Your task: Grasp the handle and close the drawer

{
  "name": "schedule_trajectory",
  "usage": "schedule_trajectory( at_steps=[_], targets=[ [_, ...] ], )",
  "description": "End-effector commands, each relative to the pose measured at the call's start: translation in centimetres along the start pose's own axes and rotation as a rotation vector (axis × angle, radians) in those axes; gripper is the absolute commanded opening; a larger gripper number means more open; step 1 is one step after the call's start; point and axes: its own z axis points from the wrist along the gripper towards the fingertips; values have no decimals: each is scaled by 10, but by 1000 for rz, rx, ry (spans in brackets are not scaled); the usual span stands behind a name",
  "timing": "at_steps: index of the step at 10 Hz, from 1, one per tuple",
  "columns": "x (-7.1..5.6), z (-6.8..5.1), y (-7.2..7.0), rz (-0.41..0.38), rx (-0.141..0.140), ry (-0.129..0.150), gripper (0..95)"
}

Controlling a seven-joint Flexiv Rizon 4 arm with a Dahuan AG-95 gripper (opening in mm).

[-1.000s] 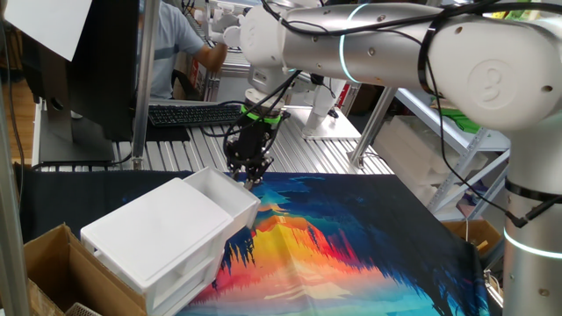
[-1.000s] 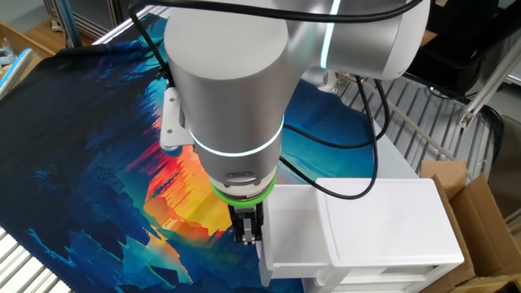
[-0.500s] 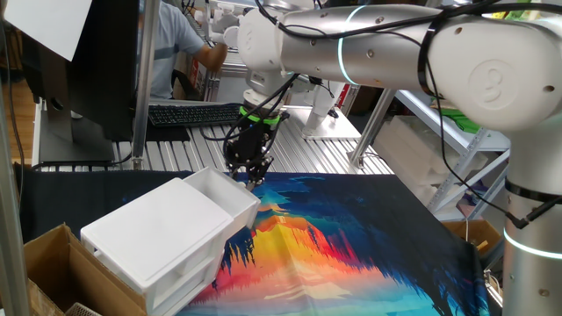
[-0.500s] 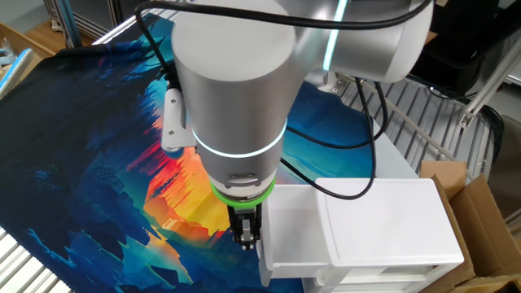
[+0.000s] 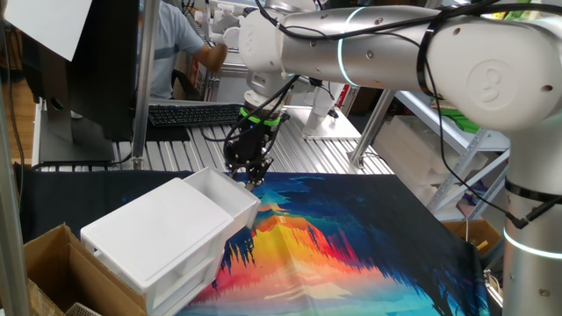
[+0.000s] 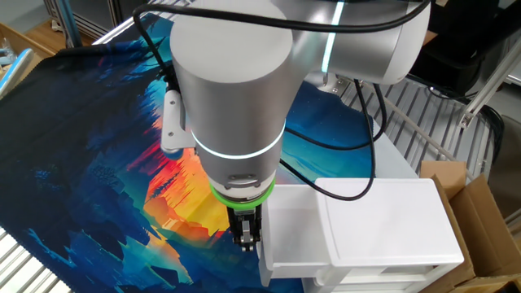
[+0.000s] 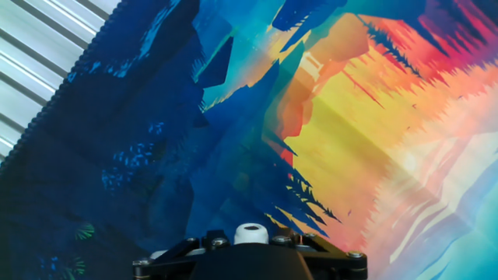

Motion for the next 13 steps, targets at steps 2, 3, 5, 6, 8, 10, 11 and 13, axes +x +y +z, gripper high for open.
schedule_trajectory(
  at_steps=[2,3,5,6,8,10,11,13],
  targets=[
    [0,0,0,1,-5,-6,190],
    [0,0,0,1,-8,-8,190],
    [0,0,0,-8,-11,-4,0],
    [0,0,0,-1,-10,-2,0],
    [0,-1,-1,6,-2,8,0],
    [1,-3,-2,12,3,23,0],
    [2,-3,-3,15,8,28,0],
    [4,-4,-3,24,8,31,0]
  ],
)
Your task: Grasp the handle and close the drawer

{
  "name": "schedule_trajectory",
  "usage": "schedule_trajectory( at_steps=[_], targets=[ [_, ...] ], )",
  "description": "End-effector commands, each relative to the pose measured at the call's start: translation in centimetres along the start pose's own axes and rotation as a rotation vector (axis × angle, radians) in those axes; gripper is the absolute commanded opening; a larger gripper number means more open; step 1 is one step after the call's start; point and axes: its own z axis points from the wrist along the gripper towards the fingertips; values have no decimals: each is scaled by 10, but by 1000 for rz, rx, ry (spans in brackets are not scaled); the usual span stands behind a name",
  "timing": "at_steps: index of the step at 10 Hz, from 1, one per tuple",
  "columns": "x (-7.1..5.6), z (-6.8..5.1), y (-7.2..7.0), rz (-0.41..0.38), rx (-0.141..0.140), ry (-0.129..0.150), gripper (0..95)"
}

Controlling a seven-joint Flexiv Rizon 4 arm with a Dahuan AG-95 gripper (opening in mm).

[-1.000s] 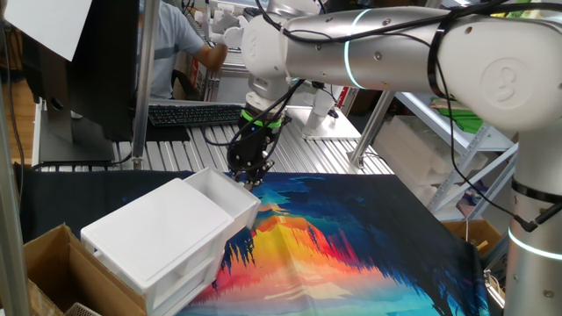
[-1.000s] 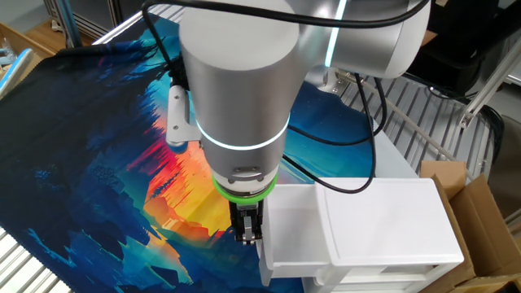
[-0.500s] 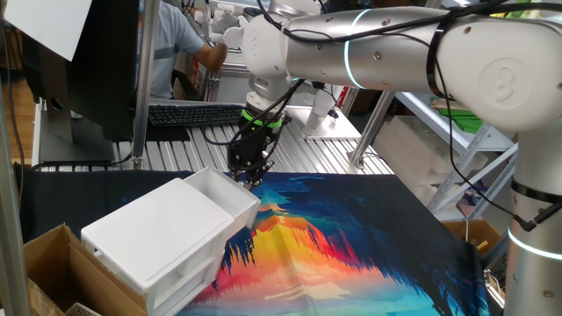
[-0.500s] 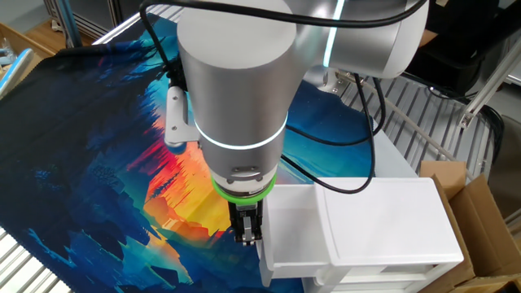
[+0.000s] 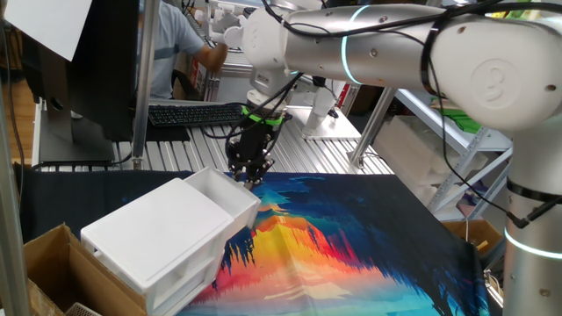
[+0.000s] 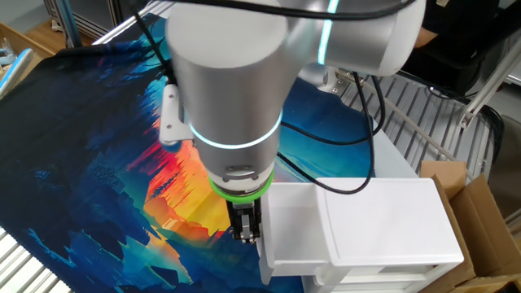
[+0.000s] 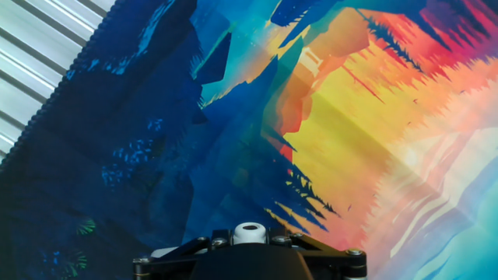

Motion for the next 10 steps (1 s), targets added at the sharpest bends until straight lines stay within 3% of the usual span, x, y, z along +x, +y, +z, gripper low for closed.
schedule_trajectory(
  at_steps=[1,10],
  targets=[
    [2,0,-3,4,-3,-1,0],
    [17,2,-8,27,-3,8,0]
  ],
)
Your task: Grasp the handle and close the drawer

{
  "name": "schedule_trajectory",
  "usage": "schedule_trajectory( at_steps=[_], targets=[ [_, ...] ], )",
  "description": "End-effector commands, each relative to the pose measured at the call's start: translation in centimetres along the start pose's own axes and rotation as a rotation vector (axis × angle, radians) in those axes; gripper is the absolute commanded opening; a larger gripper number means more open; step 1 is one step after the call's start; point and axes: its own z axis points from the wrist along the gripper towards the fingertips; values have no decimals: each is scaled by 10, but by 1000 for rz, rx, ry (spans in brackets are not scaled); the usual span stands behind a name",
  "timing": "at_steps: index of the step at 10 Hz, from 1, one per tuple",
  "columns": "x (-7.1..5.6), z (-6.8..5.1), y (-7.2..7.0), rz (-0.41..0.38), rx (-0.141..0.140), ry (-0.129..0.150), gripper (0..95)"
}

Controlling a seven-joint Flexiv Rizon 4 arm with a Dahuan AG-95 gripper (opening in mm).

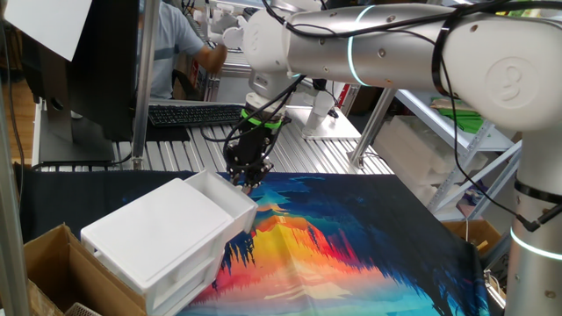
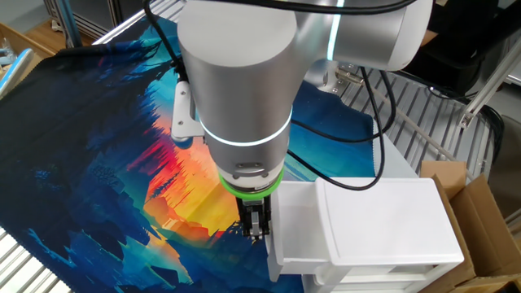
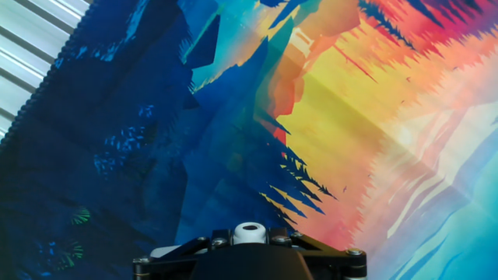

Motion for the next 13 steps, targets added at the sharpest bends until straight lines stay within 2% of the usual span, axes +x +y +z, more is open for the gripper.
schedule_trajectory(
  at_steps=[1,8,13],
  targets=[
    [1,0,0,-1,0,0,0],
    [10,7,-7,4,-6,0,0],
    [16,6,-9,17,-9,5,0]
  ],
)
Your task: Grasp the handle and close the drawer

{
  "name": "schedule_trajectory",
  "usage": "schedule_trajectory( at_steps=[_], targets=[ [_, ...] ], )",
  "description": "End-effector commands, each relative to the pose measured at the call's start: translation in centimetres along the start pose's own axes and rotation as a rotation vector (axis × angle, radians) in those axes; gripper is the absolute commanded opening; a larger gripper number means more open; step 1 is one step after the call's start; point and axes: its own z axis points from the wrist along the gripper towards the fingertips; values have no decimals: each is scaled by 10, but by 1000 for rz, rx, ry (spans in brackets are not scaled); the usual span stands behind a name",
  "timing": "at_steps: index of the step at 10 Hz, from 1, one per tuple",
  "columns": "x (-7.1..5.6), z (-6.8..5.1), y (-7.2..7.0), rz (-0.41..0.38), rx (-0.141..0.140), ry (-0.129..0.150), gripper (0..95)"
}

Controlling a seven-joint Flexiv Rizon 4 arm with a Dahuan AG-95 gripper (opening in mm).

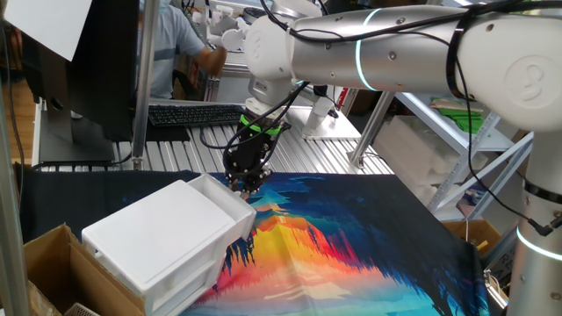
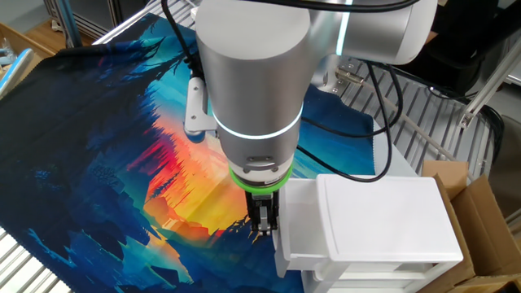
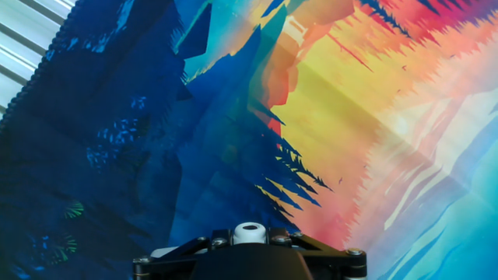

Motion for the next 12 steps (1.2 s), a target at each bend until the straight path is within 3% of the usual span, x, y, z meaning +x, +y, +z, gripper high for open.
schedule_trajectory(
  at_steps=[1,12],
  targets=[
    [3,1,-1,3,-1,-4,0],
    [25,3,-8,20,-3,1,0]
  ],
)
